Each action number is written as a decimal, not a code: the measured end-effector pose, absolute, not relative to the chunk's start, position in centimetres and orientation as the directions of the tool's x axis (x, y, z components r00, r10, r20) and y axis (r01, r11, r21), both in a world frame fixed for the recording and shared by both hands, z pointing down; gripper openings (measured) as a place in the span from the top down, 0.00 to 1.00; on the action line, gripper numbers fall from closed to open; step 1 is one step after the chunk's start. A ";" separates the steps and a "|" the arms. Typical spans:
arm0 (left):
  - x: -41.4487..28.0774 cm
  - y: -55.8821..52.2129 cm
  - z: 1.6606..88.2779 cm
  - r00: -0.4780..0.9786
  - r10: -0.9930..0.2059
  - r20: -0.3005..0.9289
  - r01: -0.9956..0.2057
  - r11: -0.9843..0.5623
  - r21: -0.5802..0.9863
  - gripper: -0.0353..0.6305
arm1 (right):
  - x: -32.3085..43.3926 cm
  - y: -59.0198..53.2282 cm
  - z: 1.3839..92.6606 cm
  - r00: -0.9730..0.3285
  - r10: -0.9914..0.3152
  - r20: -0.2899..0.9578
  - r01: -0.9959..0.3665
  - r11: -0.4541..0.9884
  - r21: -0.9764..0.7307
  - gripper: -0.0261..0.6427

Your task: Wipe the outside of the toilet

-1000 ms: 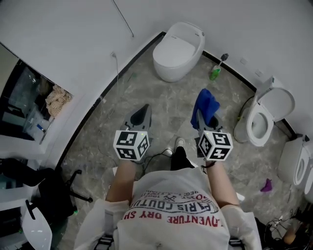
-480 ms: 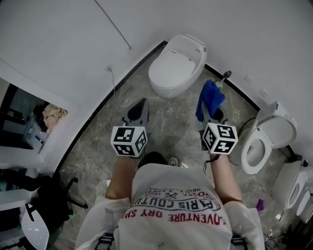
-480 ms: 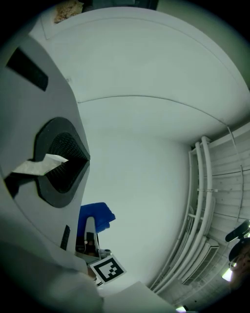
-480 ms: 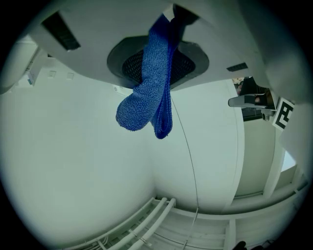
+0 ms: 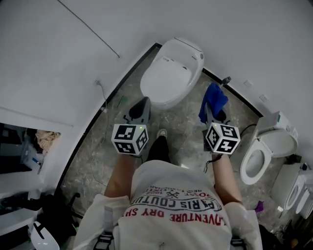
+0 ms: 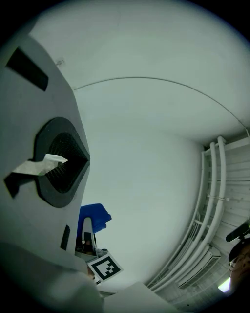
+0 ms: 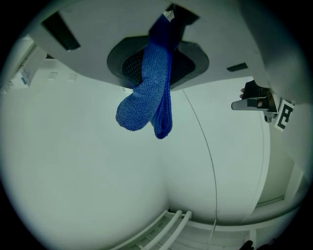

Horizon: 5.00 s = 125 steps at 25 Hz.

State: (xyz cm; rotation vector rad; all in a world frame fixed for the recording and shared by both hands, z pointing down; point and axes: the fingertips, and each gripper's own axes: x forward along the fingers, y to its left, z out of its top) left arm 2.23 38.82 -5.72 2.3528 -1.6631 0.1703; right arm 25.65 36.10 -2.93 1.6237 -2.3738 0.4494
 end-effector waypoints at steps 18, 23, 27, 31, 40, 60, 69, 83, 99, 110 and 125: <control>0.3 5.8 -3.0 0.433 -0.845 0.314 -0.899 -0.380 0.218 0.94 | 27.5 4.3 2.2 -0.244 -0.829 0.504 -0.969 0.185 -0.165 0.85; 1.6 -1.7 1.7 0.379 -0.855 0.354 -0.921 -0.313 0.231 0.94 | 29.8 -4.7 6.9 -0.266 -0.780 0.566 -0.964 0.208 -0.165 0.85; 2.9 -7.9 5.8 0.327 -0.859 0.394 -0.935 -0.233 0.268 0.94 | 31.3 -12.3 11.0 -0.294 -0.727 0.621 -0.955 0.239 -0.173 0.85; 4.3 -13.9 10.3 0.284 -0.846 0.452 -0.949 -0.180 0.258 0.94 | 33.2 -19.2 16.3 -0.321 -0.654 0.685 -0.945 0.274 -0.180 0.85; 7.2 -23.1 19.8 0.234 -0.807 0.542 -0.965 -0.123 0.233 0.94 | 35.7 -29.9 30.4 -0.371 -0.469 0.801 -0.888 0.431 -0.160 0.85; 4.9 -27.0 30.7 0.256 -0.747 0.614 -0.954 -0.095 0.283 0.94 | 30.8 -36.2 39.0 -0.306 -0.372 0.876 -0.875 0.474 -0.104 0.85; 2.7 -28.7 31.9 0.255 -0.775 0.578 -0.946 -0.077 0.314 0.94 | 25.6 -38.6 38.2 -0.266 -0.363 0.893 -0.771 0.636 0.030 0.85; -2.4 -26.3 37.2 0.282 -0.774 0.567 -0.935 -0.089 0.344 0.94 | 15.2 -42.8 38.2 -0.321 -0.303 0.897 -0.551 0.830 0.083 0.85; -9.2 -23.5 40.6 0.243 -0.800 0.549 -0.920 -0.011 0.392 0.94 | 2.7 -42.6 40.6 -0.218 -0.115 0.969 -0.140 0.986 0.086 0.85; -14.7 -19.2 43.7 0.192 -0.809 0.556 -0.899 0.082 0.431 0.94 | -3.7 -40.5 46.2 0.001 0.047 0.999 0.040 0.998 -0.047 0.85; -20.4 -11.7 49.2 0.107 -0.794 0.598 -0.856 0.232 0.462 0.94 | -10.3 -35.0 55.5 0.244 0.083 0.966 0.213 0.967 -0.137 0.85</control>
